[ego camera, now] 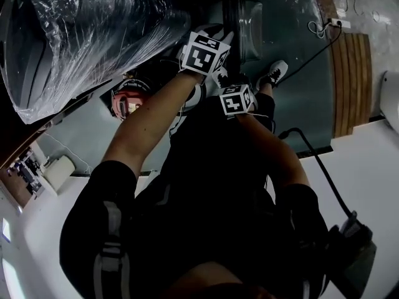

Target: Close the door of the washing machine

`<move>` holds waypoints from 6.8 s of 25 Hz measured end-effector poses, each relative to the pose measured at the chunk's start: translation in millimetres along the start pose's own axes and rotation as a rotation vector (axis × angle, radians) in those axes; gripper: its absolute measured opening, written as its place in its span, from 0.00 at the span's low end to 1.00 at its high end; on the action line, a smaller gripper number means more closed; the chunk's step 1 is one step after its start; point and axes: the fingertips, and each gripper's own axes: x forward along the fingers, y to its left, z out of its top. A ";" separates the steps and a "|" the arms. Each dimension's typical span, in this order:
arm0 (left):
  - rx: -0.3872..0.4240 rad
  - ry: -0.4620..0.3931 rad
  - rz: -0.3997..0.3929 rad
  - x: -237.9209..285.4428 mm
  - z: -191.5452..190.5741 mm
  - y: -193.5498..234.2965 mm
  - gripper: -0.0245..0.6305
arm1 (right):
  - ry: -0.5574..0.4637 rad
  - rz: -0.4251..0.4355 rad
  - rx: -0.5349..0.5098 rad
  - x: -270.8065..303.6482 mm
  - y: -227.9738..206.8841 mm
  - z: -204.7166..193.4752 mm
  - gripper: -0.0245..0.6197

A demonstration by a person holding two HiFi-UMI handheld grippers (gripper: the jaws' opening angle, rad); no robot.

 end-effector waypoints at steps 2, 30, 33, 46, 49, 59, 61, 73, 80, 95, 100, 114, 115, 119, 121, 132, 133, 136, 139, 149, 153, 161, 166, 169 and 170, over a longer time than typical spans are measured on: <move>-0.018 0.001 -0.016 6.5 4.9 -9.2 0.20 | 0.003 -0.009 0.040 -7.7 -18.6 -4.7 0.23; 0.894 0.212 -0.195 83.5 85.5 -114.0 0.21 | -0.025 -0.073 0.170 -70.0 -241.7 -0.3 0.23; 1.033 0.284 -0.263 90.0 82.6 -122.9 0.21 | -0.025 -0.055 0.173 -72.0 -258.0 2.6 0.25; 1.338 0.448 -0.208 128.6 117.8 -136.4 0.20 | -0.037 -0.020 0.078 -84.0 -338.7 36.5 0.26; 1.326 0.496 -0.203 138.1 129.7 -138.4 0.19 | -0.048 -0.029 0.045 -86.7 -359.5 48.1 0.26; 1.185 0.450 -0.179 171.6 178.2 -129.5 0.13 | -0.121 -0.171 0.037 -95.1 -429.9 97.8 0.30; 1.149 0.429 -0.185 178.9 189.4 -127.3 0.13 | -0.118 -0.187 0.071 -94.2 -439.2 104.3 0.30; 1.102 0.388 -0.215 206.4 233.3 -106.6 0.13 | -0.158 -0.207 0.330 -68.3 -473.6 175.4 0.23; 1.066 0.325 -0.178 217.9 257.6 -94.0 0.13 | -0.176 -0.235 0.402 -49.5 -498.9 205.9 0.17; 1.005 0.255 -0.086 234.2 301.3 -54.8 0.13 | -0.247 -0.248 0.458 -25.3 -527.3 283.8 0.08; 1.003 0.283 0.036 232.3 309.0 -42.4 0.13 | -0.278 -0.257 0.425 -24.6 -533.5 311.4 0.06; 0.836 0.320 0.040 229.2 305.1 -40.7 0.13 | -0.261 -0.202 0.311 -18.5 -543.3 328.5 0.04; 0.839 0.318 0.039 230.4 304.4 -41.1 0.13 | -0.268 -0.205 0.320 -18.9 -547.2 329.0 0.04; 0.831 0.332 0.036 231.6 296.7 -39.1 0.13 | -0.256 -0.212 0.305 -18.6 -546.0 332.5 0.04; 0.816 0.338 0.040 231.0 294.2 -36.6 0.13 | -0.243 -0.209 0.283 -14.9 -543.0 334.2 0.04; 0.717 0.292 0.028 217.3 299.2 -35.3 0.13 | -0.301 -0.124 0.225 -37.4 -524.9 342.1 0.04; 0.703 0.277 0.033 213.4 301.7 -38.1 0.13 | -0.308 -0.121 0.221 -45.5 -522.1 340.4 0.04; 0.643 0.215 0.057 196.8 309.3 -49.5 0.13 | -0.324 -0.141 0.219 -70.4 -517.6 324.3 0.04; 0.581 0.173 0.074 178.3 308.0 -62.2 0.13 | -0.340 -0.140 0.214 -94.3 -508.3 306.7 0.04; 0.432 0.040 0.128 114.7 289.4 -113.2 0.13 | -0.422 -0.101 0.102 -191.0 -459.2 275.7 0.04; 0.390 -0.005 0.130 89.4 285.7 -135.4 0.12 | -0.450 -0.086 0.054 -228.3 -440.9 265.8 0.05; 0.284 -0.163 0.152 19.4 294.3 -162.5 0.08 | -0.549 -0.055 0.019 -316.8 -408.9 258.4 0.05; 0.222 -0.247 0.181 -24.2 308.2 -167.6 0.05 | -0.635 -0.030 -0.029 -371.9 -391.8 270.3 0.05; 0.198 -0.292 0.192 -47.7 316.1 -171.2 0.04 | -0.687 0.001 -0.041 -400.4 -382.4 279.0 0.05; 0.195 -0.308 0.197 -55.8 319.0 -170.8 0.04 | -0.696 0.008 -0.055 -407.4 -378.2 282.3 0.05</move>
